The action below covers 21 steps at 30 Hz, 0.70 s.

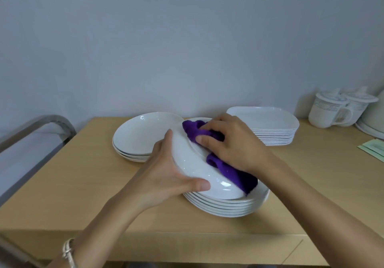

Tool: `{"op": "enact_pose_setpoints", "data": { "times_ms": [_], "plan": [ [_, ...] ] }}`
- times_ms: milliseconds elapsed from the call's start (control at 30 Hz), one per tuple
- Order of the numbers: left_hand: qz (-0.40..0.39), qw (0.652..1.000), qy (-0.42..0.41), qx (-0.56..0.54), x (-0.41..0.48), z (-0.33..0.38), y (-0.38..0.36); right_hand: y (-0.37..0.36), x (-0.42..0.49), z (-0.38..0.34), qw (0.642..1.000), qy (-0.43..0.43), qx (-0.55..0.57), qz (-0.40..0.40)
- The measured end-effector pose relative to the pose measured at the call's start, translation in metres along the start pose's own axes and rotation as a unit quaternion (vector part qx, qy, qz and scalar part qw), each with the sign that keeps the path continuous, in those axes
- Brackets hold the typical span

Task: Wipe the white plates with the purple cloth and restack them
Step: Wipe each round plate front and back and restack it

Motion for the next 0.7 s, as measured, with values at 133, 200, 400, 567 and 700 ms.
{"op": "enact_pose_setpoints", "data": {
  "times_ms": [133, 200, 400, 567, 700],
  "plan": [
    [0.006, 1.0, 0.005, 0.001, -0.003, 0.008, 0.002, 0.005, 0.017, 0.028, 0.991, -0.098, -0.076, 0.039],
    [0.005, 1.0, -0.004, -0.006, -0.003, 0.009, 0.002, 0.01, 0.003, 0.03, 0.991, -0.1, -0.073, 0.042],
    [0.011, 1.0, -0.015, 0.006, -0.002, 0.011, 0.003, 0.013, -0.027, 0.002, 0.994, -0.043, 0.061, 0.075],
    [0.022, 0.997, -0.055, 0.041, -0.002, 0.013, 0.001, -0.014, 0.027, -0.043, 0.991, 0.033, 0.097, 0.083],
    [0.026, 0.998, -0.058, 0.021, -0.003, 0.012, -0.002, -0.035, 0.072, -0.052, 0.996, -0.016, -0.032, -0.081]
  ]
}}
Point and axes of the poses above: each hand's wrist, its own x-axis towards the middle knuckle, its own y-axis out of the back of the hand, z = x × y, the point moved 1 cm from there along x, towards the middle knuckle, and after that the axes turned 13 degrees about z, right-handed, at the moved point
